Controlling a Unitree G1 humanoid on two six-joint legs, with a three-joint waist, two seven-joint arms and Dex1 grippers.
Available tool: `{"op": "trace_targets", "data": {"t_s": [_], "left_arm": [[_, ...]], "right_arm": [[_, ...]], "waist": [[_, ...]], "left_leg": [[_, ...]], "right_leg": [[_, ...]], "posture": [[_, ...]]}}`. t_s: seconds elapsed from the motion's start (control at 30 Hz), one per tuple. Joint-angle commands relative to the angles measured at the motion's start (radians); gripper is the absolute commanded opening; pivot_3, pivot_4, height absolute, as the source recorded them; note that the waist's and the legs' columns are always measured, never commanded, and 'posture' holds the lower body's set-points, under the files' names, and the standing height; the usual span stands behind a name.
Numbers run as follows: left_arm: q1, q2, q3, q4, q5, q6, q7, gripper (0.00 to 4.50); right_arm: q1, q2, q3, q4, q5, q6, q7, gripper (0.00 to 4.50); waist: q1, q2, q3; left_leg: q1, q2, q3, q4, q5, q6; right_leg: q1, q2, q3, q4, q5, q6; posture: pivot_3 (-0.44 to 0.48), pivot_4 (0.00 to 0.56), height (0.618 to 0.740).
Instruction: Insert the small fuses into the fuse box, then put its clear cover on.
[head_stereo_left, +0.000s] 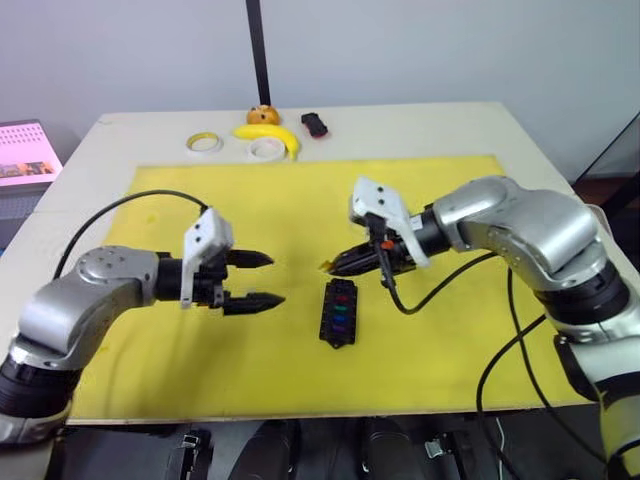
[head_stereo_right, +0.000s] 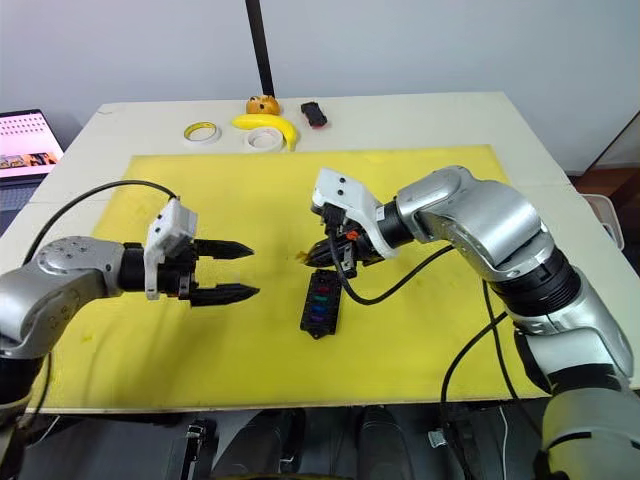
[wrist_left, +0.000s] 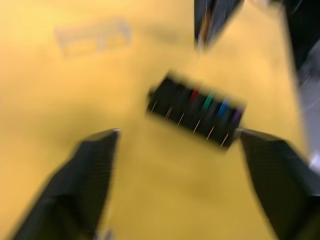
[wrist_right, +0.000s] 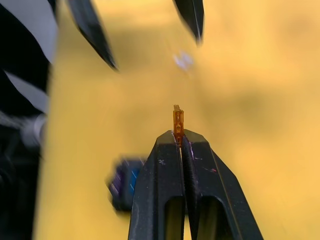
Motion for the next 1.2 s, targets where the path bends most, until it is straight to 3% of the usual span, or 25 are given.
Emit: {"op": "trace_targets", "data": {"t_s": [0.03,0.37,1.2], "left_arm": [[0.003,-0.024,-0.033,0.000,0.065,-0.077,-0.007,4.46],[-0.018,-0.091,-0.098,0.024,0.169,-0.155,-0.002,4.46],[-0.004,-0.120,-0.115,0.000,0.227,-0.176,-0.001,4.46]], "right_arm": [[-0.051,-0.024,0.044,-0.019,-0.059,-0.026,0.044,0.00],[-0.126,0.008,0.142,-0.029,-0.108,0.062,0.078,0.00],[-0.134,0.037,0.250,0.006,-0.271,0.012,0.093,0.00]], "waist": [[0.001,0.000,0.000],[0.000,0.000,0.000],[-0.014,0.000,0.000]], "left_leg": [[0.000,0.000,0.000,-0.001,0.000,-0.001],[-0.002,0.001,-0.001,-0.002,0.001,-0.001],[-0.002,0.000,-0.001,-0.001,0.002,-0.002]], "right_leg": [[-0.001,0.000,0.000,0.000,0.000,0.000],[-0.003,0.001,0.000,0.000,0.000,0.000],[-0.004,0.001,0.000,0.003,0.000,0.000]], "posture": [[0.000,0.150,0.740],[0.000,0.150,0.740],[0.000,0.150,0.740]]}}
